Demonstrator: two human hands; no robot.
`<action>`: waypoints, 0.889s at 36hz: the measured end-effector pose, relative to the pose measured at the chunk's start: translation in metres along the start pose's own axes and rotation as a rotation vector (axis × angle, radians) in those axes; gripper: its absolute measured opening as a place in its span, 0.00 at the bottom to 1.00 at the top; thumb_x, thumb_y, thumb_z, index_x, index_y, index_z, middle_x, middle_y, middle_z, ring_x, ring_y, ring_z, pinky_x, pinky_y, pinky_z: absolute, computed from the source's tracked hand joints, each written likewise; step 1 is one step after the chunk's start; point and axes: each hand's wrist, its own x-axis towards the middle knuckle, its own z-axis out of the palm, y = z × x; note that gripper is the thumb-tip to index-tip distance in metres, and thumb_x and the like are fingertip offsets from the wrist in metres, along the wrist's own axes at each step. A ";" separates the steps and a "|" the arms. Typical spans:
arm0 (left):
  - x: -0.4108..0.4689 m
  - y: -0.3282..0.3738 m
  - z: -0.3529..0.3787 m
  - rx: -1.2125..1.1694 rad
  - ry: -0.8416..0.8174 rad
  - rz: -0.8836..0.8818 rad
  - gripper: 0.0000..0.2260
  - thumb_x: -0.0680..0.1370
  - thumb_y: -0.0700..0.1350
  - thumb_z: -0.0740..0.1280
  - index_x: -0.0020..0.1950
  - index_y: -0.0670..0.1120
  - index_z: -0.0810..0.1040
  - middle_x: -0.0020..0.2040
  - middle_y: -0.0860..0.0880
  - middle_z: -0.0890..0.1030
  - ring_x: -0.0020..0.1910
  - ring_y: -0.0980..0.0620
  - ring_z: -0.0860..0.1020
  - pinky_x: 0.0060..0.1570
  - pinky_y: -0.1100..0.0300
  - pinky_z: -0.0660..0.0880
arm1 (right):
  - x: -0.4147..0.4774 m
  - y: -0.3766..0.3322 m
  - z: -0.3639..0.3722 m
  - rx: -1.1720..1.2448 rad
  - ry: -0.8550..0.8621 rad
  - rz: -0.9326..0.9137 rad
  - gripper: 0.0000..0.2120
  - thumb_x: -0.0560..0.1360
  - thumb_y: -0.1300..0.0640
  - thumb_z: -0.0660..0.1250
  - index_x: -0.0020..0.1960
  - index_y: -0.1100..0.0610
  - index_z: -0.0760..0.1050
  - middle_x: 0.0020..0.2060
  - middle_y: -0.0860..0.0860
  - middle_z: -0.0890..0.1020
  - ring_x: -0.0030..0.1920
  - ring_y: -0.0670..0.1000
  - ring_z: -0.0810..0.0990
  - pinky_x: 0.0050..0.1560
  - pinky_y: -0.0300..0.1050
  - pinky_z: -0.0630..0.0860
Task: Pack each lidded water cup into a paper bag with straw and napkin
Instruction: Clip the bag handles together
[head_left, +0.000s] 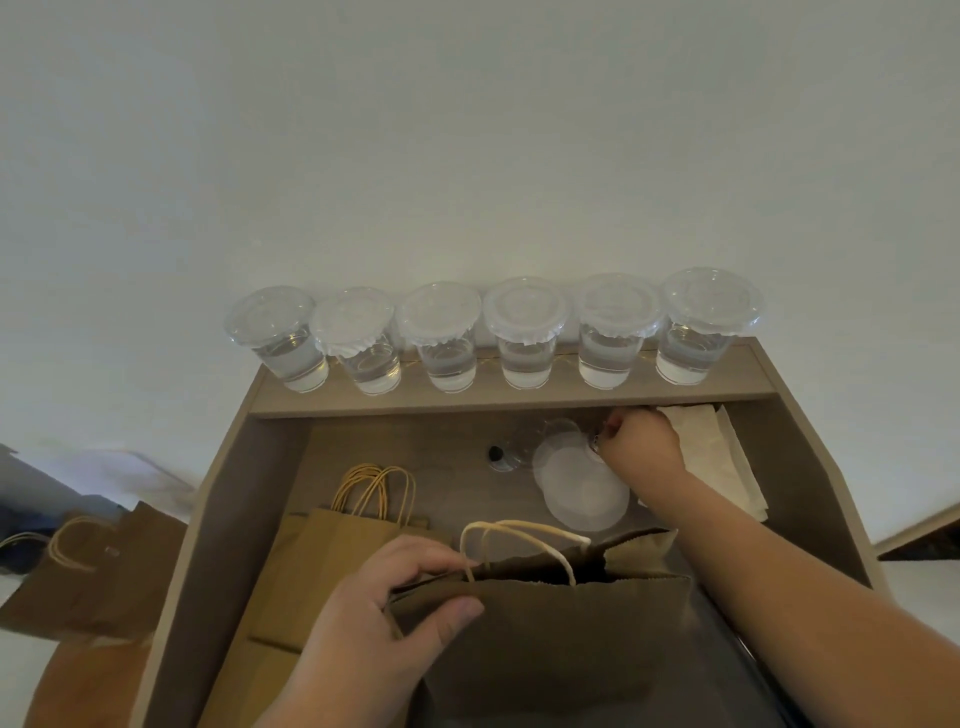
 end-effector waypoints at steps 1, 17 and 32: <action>-0.001 0.000 0.000 0.006 0.000 -0.003 0.15 0.67 0.58 0.76 0.54 0.67 0.84 0.56 0.63 0.83 0.59 0.62 0.80 0.56 0.73 0.74 | 0.001 0.001 0.001 0.014 -0.008 0.001 0.11 0.75 0.55 0.69 0.34 0.54 0.77 0.33 0.53 0.79 0.42 0.60 0.80 0.40 0.46 0.73; -0.017 0.005 -0.022 0.149 0.002 0.076 0.24 0.73 0.62 0.72 0.69 0.69 0.74 0.66 0.65 0.79 0.68 0.63 0.76 0.64 0.56 0.74 | -0.116 0.021 -0.081 0.626 -0.156 0.016 0.06 0.80 0.53 0.74 0.53 0.41 0.85 0.43 0.42 0.86 0.45 0.42 0.83 0.41 0.38 0.73; 0.028 0.075 -0.018 0.294 0.086 0.481 0.11 0.80 0.58 0.71 0.62 0.65 0.81 0.55 0.67 0.81 0.60 0.58 0.79 0.57 0.64 0.77 | -0.226 -0.095 -0.191 0.885 -0.182 -0.381 0.04 0.70 0.49 0.79 0.44 0.43 0.86 0.38 0.50 0.87 0.38 0.50 0.84 0.40 0.36 0.80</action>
